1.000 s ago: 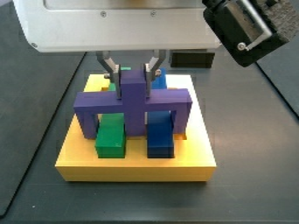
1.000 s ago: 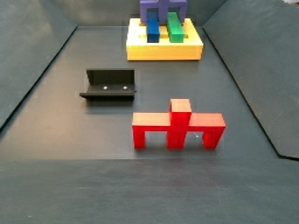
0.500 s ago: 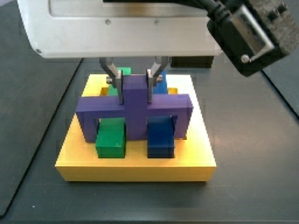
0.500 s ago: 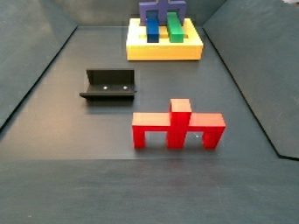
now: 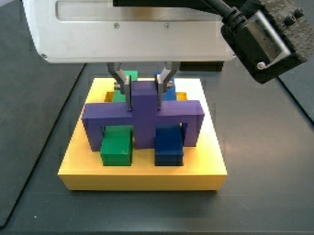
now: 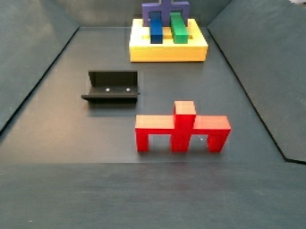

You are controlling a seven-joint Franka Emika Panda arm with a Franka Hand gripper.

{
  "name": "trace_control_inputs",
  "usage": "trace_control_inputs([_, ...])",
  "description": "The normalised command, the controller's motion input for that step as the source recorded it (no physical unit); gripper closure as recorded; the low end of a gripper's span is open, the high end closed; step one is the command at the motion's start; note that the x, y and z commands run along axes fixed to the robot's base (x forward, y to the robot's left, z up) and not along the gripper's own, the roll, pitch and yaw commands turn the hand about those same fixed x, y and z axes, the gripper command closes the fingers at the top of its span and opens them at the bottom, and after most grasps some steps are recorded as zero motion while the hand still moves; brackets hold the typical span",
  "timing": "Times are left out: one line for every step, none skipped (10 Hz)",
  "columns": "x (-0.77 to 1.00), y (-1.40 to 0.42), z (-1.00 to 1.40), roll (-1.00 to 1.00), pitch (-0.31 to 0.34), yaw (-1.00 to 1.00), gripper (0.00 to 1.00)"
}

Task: Pick up the purple object. Move up. Place the purple object on the fixture. Regrasp the purple object. Move to above the board. Insert the purple object.
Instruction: Insert the purple object.

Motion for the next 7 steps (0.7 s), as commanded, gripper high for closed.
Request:
trace_control_inputs([-0.11,0.07,-0.05,0.06,0.0,-0.01,1.0])
trace_control_inputs([-0.22,0.05,-0.03,0.06,0.0,0.0,1.0])
trace_control_inputs([-0.27,0.06,-0.06,0.04,0.0,0.0,1.0])
trace_control_inputs([-0.33,0.0,-0.04,0.06,-0.004,0.0,1.0])
trace_control_inputs([-0.1,0.0,-0.06,0.04,0.0,0.0,1.0])
trace_control_inputs([0.03,-0.04,-0.15,0.07,0.0,0.01,1.0])
trace_control_inputs([0.09,-0.04,-0.22,0.12,0.009,0.0,1.0])
